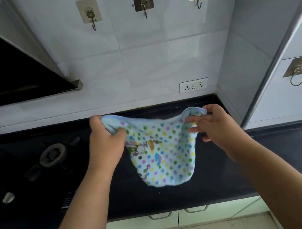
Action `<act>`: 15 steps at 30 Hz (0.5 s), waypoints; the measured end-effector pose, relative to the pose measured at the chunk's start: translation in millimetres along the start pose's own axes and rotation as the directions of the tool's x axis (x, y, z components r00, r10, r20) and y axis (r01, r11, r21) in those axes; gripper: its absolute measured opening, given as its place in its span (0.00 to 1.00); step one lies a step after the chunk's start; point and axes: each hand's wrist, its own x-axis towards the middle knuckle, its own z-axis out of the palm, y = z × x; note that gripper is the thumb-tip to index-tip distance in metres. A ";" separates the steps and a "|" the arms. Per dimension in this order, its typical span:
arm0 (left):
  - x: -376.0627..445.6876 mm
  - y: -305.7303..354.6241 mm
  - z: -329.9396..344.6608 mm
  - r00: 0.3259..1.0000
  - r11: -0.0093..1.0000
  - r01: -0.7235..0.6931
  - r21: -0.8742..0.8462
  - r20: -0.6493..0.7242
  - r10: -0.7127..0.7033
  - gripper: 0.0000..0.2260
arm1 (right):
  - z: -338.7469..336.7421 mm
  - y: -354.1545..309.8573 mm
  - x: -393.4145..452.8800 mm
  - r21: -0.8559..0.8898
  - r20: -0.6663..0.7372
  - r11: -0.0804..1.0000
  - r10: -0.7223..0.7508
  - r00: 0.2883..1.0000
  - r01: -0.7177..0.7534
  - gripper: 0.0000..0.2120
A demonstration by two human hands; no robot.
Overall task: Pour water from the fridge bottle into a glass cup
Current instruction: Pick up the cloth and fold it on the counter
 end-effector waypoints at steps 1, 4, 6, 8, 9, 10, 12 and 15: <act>3.0 0.1 -3.2 0.998 1.000 -0.008 -0.028 -0.055 0.006 0.11 | -4.8 1.0 0.9 -0.089 -0.039 0.996 -0.026 0.999 0.022 0.08; 11.9 -0.7 -12.4 0.988 0.995 -0.058 -0.077 -0.150 0.046 0.08 | -19.3 7.2 6.4 -0.373 -0.198 0.925 -0.159 0.967 0.076 0.04; 16.1 -3.4 -15.7 0.985 0.994 -0.093 -0.060 -0.151 0.083 0.07 | -24.9 11.6 10.9 -0.408 -0.286 0.910 -0.204 0.936 0.074 0.04; 18.5 -8.8 -15.3 0.979 0.992 -0.126 -0.008 -0.161 0.123 0.07 | -26.9 15.5 14.2 -0.414 -0.324 0.906 -0.240 0.915 0.091 0.05; 18.8 -12.2 -15.1 0.974 0.990 -0.139 0.023 -0.175 0.141 0.08 | -27.6 17.2 15.3 -0.426 -0.323 0.900 -0.248 0.914 0.094 0.05; 19.4 -16.7 -14.9 0.968 0.986 -0.151 0.069 -0.190 0.162 0.08 | -28.2 17.6 14.9 -0.413 -0.322 0.907 -0.229 0.919 0.082 0.04; 21.4 -27.3 -15.1 0.959 0.965 -0.160 0.206 -0.200 0.202 0.09 | -29.9 20.7 13.5 -0.334 -0.326 0.942 -0.145 0.934 0.030 0.06; 25.5 -41.2 -17.1 0.967 0.933 -0.079 0.350 -0.202 0.157 0.09 | -29.6 27.9 9.6 -0.228 -0.315 0.973 -0.043 0.948 -0.032 0.09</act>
